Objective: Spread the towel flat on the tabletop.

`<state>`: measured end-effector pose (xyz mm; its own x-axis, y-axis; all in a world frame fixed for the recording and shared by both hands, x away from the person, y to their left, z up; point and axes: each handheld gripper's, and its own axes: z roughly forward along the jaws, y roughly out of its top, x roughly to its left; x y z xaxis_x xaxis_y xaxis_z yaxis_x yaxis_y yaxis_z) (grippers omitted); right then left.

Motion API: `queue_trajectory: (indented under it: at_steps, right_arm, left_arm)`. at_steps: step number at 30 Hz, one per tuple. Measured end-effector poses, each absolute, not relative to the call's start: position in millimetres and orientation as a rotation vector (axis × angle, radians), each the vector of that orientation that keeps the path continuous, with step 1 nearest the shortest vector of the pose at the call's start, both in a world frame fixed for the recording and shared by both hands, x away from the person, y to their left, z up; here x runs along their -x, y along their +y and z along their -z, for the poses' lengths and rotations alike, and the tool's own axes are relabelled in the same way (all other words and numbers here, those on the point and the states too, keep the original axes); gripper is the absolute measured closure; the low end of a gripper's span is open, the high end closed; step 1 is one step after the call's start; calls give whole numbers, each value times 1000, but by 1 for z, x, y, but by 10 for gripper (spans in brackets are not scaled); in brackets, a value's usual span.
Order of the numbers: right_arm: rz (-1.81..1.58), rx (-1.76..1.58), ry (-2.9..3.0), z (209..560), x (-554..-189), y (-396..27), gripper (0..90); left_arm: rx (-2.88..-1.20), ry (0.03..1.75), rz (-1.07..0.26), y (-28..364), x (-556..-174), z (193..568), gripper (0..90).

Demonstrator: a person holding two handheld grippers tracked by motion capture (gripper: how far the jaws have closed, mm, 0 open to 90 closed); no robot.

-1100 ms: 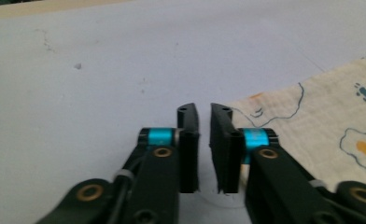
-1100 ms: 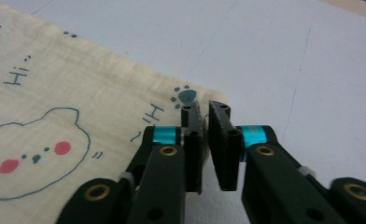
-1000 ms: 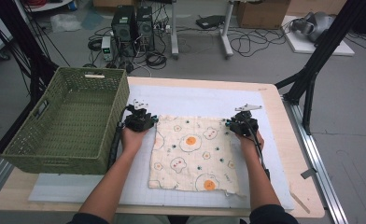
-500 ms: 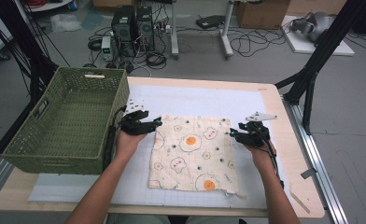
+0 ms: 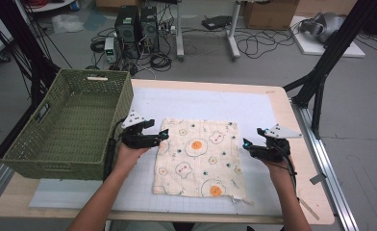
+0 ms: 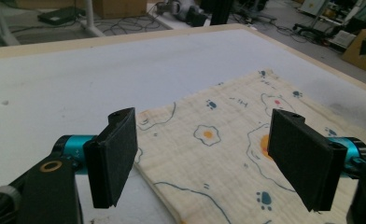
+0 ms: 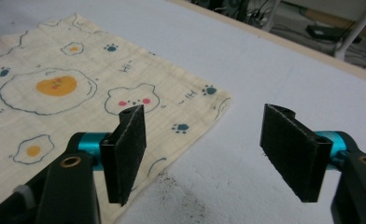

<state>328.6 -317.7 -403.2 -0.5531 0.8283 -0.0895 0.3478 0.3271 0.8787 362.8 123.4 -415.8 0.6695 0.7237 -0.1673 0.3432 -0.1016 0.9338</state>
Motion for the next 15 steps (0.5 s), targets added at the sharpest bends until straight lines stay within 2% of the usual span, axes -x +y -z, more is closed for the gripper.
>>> queue_trajectory:
  at_steps: [3, 5, 6, 15]
  right_arm:
    - [-1217, -1032, 2053, 402, -325, -316, 225]
    - [-1210, -1054, 2045, 403, -324, -314, 111]
    - [-1201, -1076, 2035, 403, -324, -313, 94]
    - [-1226, -1101, 2024, 404, -325, -315, 94]
  left_arm:
    - [-1705, 828, -424, 124, -360, 415, 257]
    - [-1721, 789, -469, 122, -359, 416, 270]
    - [-1730, 774, -482, 122, -359, 417, 271]
    - [-1682, 807, -385, 123, -359, 417, 207]
